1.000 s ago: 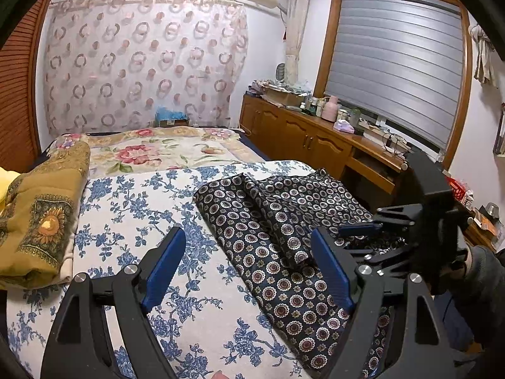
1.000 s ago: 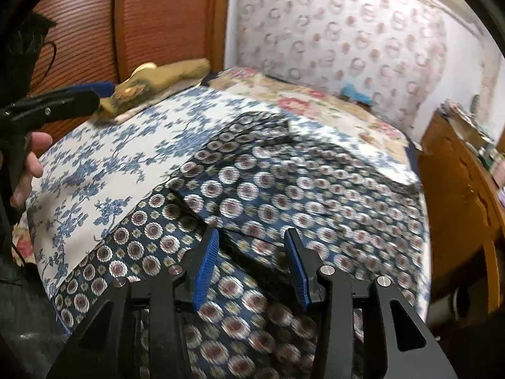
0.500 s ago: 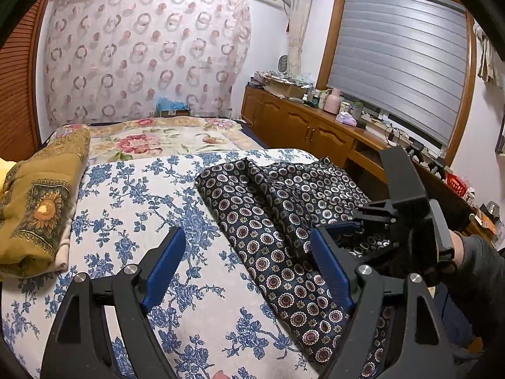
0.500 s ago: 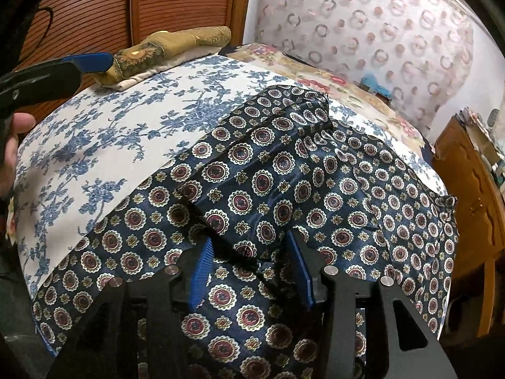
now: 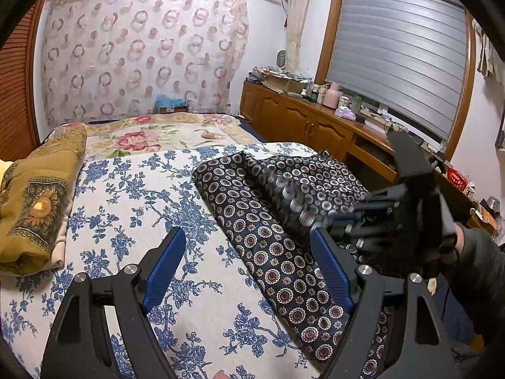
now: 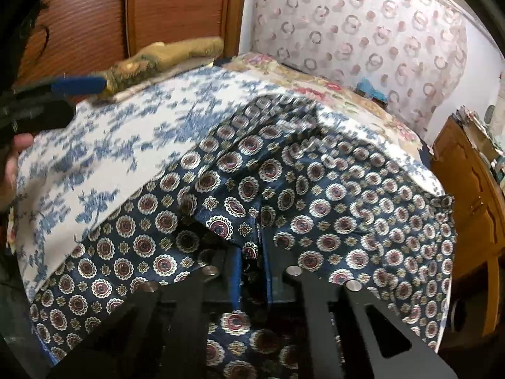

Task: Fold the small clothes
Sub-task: 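Grasp the pants cuff with the right gripper and fold it toward the waistband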

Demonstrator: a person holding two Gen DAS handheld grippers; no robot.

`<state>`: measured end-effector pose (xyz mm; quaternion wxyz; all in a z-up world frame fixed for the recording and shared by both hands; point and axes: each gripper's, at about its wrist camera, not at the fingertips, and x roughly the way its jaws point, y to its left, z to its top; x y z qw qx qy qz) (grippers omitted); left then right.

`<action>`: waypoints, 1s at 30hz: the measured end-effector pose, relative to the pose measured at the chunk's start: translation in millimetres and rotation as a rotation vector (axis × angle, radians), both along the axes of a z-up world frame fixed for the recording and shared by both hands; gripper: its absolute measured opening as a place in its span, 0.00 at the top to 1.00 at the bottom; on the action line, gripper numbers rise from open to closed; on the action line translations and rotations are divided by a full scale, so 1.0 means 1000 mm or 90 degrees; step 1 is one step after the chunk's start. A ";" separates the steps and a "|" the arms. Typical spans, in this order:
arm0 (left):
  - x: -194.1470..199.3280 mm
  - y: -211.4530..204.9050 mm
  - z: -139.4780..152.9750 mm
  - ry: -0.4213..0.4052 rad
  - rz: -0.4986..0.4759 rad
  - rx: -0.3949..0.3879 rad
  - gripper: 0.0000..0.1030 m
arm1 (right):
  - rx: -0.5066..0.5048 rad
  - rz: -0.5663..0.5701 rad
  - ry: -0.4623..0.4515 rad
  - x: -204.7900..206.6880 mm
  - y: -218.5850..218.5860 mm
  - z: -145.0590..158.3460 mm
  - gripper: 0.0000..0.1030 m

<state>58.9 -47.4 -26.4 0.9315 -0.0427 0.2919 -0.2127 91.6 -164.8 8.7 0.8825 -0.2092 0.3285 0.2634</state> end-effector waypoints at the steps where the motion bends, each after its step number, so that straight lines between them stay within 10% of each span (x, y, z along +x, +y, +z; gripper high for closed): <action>1: 0.000 0.000 0.000 0.001 0.000 0.000 0.20 | 0.008 -0.007 -0.010 0.000 -0.005 0.006 0.91; 15: 0.001 -0.002 -0.003 0.008 -0.002 0.001 0.20 | 0.171 -0.174 -0.031 0.047 -0.102 0.065 0.92; 30: 0.009 -0.010 -0.014 0.029 -0.019 0.003 0.20 | 0.128 -0.312 -0.025 0.083 -0.116 0.060 0.89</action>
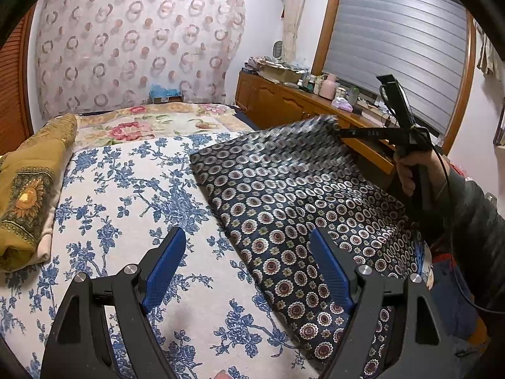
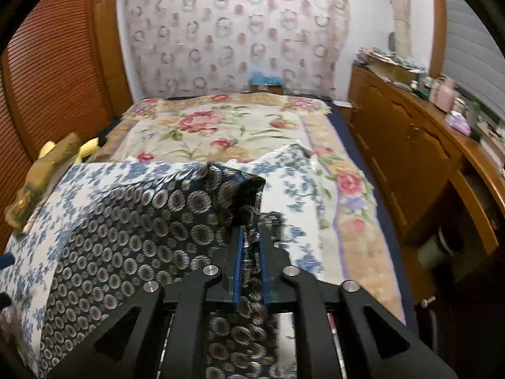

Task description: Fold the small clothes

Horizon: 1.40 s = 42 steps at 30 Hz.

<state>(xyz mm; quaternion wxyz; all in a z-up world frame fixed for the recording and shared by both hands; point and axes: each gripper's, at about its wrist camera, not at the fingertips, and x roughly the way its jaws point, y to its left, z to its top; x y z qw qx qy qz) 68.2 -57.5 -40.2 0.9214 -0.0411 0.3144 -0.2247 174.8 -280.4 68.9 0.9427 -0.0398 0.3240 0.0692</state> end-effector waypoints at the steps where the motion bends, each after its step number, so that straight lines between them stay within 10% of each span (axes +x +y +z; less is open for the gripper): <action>1: 0.000 -0.001 0.000 0.001 -0.001 0.001 0.20 | -0.008 -0.014 -0.002 0.000 -0.001 0.002 0.89; 27: 0.006 -0.034 -0.035 0.079 -0.028 0.100 0.20 | -0.078 0.115 0.063 -0.072 0.077 -0.074 0.76; 33: 0.007 -0.038 -0.042 0.103 -0.036 0.112 0.20 | -0.111 0.093 0.057 -0.083 0.062 -0.071 0.53; 42: 0.005 -0.042 -0.046 0.123 -0.050 0.118 0.20 | -0.060 0.087 0.080 -0.082 0.044 -0.069 0.46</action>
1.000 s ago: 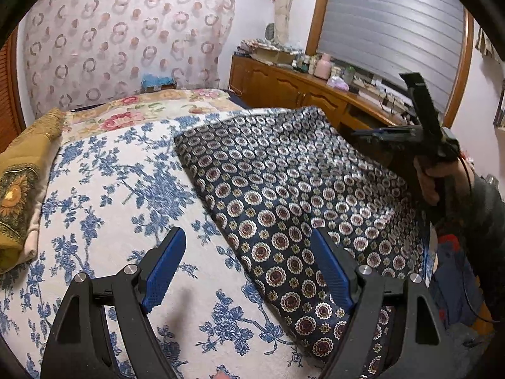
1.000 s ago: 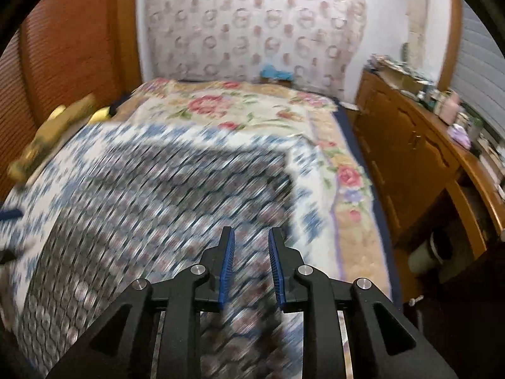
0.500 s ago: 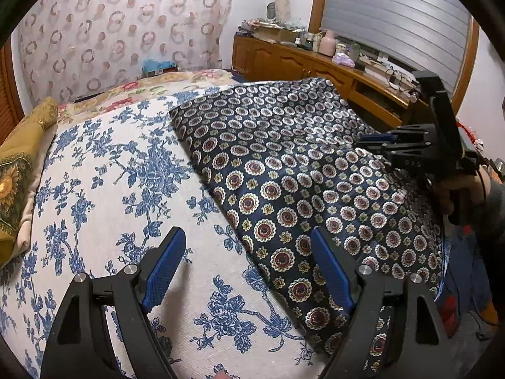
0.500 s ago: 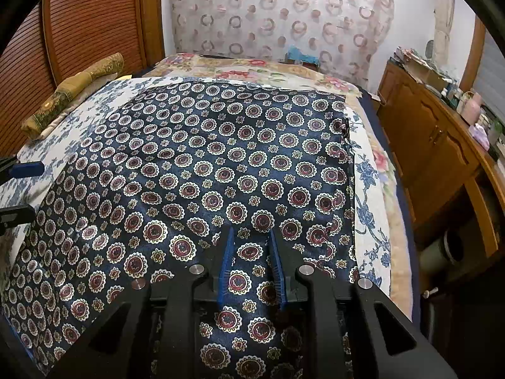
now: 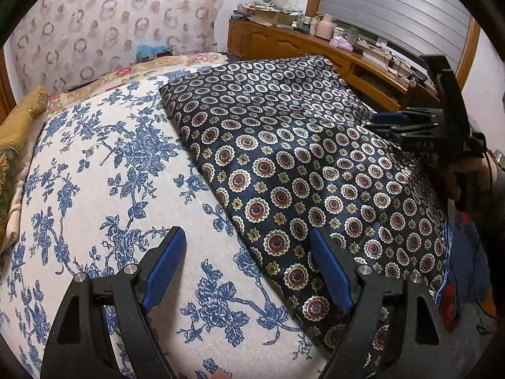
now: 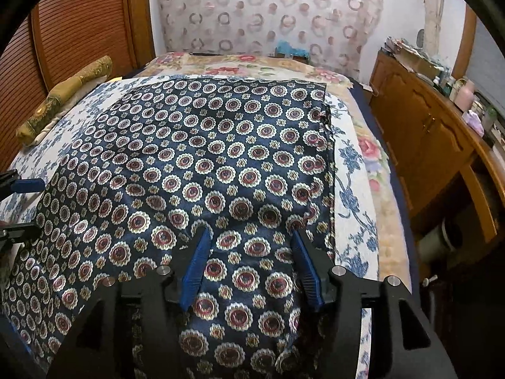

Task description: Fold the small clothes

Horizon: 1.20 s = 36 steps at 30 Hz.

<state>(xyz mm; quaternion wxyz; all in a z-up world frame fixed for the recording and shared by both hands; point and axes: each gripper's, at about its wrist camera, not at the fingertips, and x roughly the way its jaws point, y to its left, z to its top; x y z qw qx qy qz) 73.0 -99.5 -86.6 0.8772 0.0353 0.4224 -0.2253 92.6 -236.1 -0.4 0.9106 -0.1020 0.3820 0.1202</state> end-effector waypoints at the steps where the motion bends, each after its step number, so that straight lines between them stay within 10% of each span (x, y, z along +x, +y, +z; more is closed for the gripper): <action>1: 0.000 0.000 0.000 0.001 -0.001 0.000 0.20 | -0.001 -0.004 -0.002 -0.005 -0.002 0.002 0.46; 11: -0.020 0.006 0.002 0.021 -0.018 -0.002 0.20 | -0.004 0.004 -0.038 -0.066 -0.003 0.013 0.46; 19: -0.034 0.013 0.005 0.031 -0.038 -0.045 0.49 | 0.009 0.040 -0.036 -0.101 0.013 0.013 0.46; 27: -0.044 -0.001 0.005 0.031 -0.066 -0.037 0.56 | -0.010 0.068 -0.055 -0.124 0.027 0.015 0.46; 36: -0.041 -0.013 0.021 0.031 -0.126 -0.057 0.97 | 0.018 0.078 -0.045 -0.137 0.028 0.011 0.44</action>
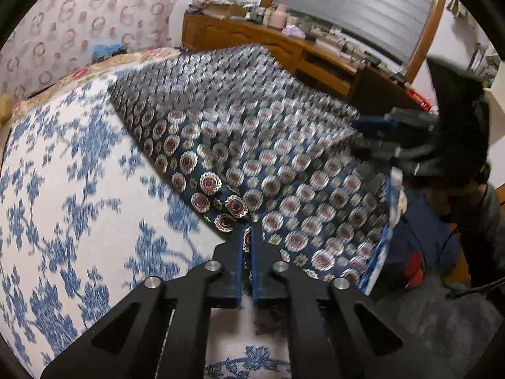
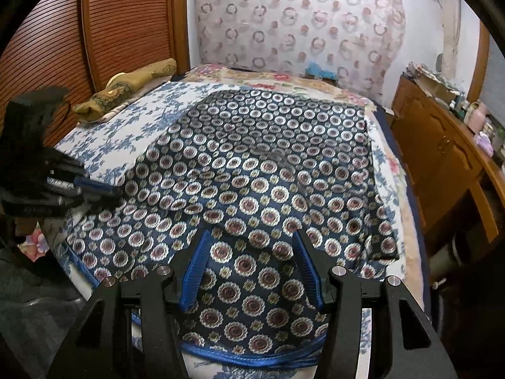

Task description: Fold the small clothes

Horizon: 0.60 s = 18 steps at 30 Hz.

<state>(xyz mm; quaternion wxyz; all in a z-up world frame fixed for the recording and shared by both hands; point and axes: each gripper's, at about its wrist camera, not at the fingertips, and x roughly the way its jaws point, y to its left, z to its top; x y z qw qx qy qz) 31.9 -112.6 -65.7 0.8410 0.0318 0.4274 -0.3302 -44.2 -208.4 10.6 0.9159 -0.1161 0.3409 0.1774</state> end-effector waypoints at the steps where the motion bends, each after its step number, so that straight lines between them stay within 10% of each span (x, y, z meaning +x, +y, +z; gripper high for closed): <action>1: 0.001 -0.001 0.007 -0.009 -0.001 -0.010 0.97 | -0.001 -0.002 0.003 0.000 0.000 -0.001 0.43; 18: 0.073 -0.040 0.045 -0.063 0.023 -0.020 0.97 | 0.025 0.045 -0.022 -0.046 0.002 0.030 0.41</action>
